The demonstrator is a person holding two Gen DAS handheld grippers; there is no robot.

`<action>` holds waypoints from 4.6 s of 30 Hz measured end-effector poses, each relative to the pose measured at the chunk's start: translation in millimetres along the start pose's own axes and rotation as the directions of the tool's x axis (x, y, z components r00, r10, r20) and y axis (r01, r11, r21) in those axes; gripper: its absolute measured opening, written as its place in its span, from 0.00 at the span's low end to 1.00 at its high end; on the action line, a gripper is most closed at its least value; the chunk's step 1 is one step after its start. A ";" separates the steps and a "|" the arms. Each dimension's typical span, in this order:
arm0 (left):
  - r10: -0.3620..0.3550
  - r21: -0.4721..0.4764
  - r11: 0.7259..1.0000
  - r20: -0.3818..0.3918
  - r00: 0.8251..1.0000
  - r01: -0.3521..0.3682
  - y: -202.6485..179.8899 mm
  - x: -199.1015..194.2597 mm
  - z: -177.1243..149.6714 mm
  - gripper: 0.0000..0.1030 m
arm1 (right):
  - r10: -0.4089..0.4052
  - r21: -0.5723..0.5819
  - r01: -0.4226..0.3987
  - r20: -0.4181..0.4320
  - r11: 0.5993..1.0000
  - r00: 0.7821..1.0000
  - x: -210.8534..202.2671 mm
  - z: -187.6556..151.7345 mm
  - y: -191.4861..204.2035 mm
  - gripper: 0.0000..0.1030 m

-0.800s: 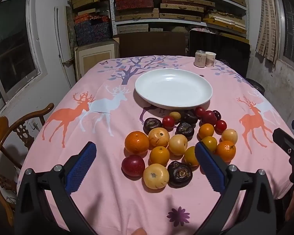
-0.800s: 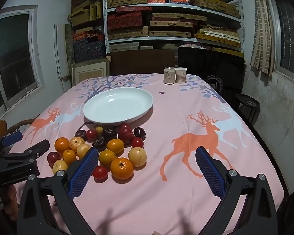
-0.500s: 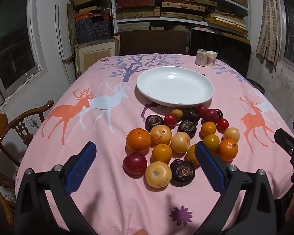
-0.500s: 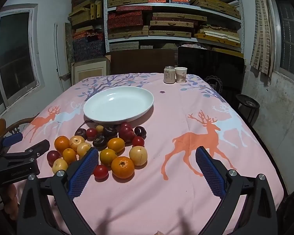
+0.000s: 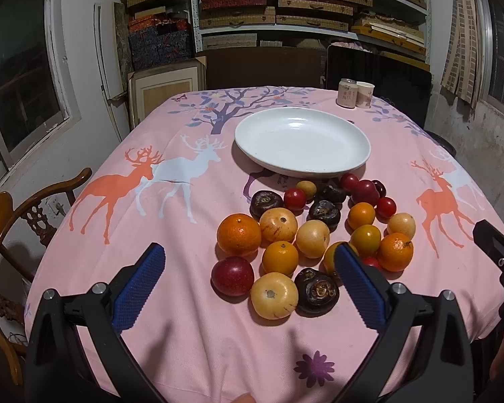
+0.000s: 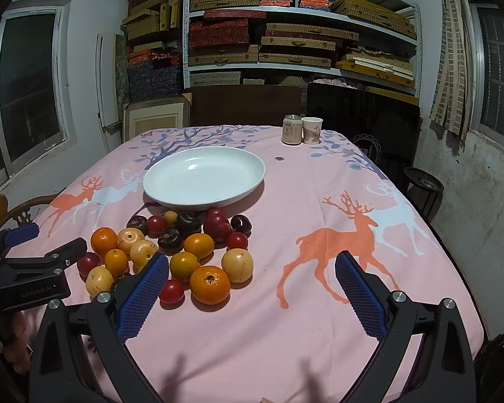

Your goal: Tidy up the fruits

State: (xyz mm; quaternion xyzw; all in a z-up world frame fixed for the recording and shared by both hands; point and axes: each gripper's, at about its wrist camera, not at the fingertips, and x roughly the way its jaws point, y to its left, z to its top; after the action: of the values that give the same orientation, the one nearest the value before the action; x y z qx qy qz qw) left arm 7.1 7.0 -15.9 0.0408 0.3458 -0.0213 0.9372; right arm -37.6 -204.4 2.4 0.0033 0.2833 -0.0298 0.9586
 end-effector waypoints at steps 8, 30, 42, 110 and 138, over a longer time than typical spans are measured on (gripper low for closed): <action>0.005 -0.001 1.000 -0.002 1.000 -0.005 0.9 1.9 -0.5 0.96 | 0.000 0.003 0.000 -0.006 1.000 1.000 2.3 -1.7 0.0 0.97; 0.008 -0.011 1.000 -0.016 1.000 -0.008 5.9 8.2 -3.3 0.96 | 0.002 0.001 -0.002 -0.012 1.000 1.000 6.1 -6.5 2.1 0.97; 0.007 -0.012 1.000 -0.017 1.000 -0.008 6.3 8.3 -3.4 0.96 | 0.005 -0.008 -0.006 -0.008 1.000 1.000 5.6 -9.1 5.8 0.97; -0.228 0.000 0.972 -0.214 0.950 0.234 49.7 123.9 8.2 0.74 | 0.058 0.029 -0.054 -0.198 0.998 0.978 74.7 -14.0 -27.6 0.97; -0.321 0.010 0.946 -0.119 0.939 0.325 47.5 74.3 5.6 0.44 | 0.233 -0.045 -0.270 -0.380 0.962 0.895 114.8 -28.9 30.7 0.43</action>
State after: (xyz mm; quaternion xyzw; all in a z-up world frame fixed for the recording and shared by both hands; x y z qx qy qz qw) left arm 70.4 52.9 -57.0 -0.0016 0.4009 -0.1775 0.8987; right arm 44.8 -179.4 -84.5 -0.0009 0.4578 0.1095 0.8823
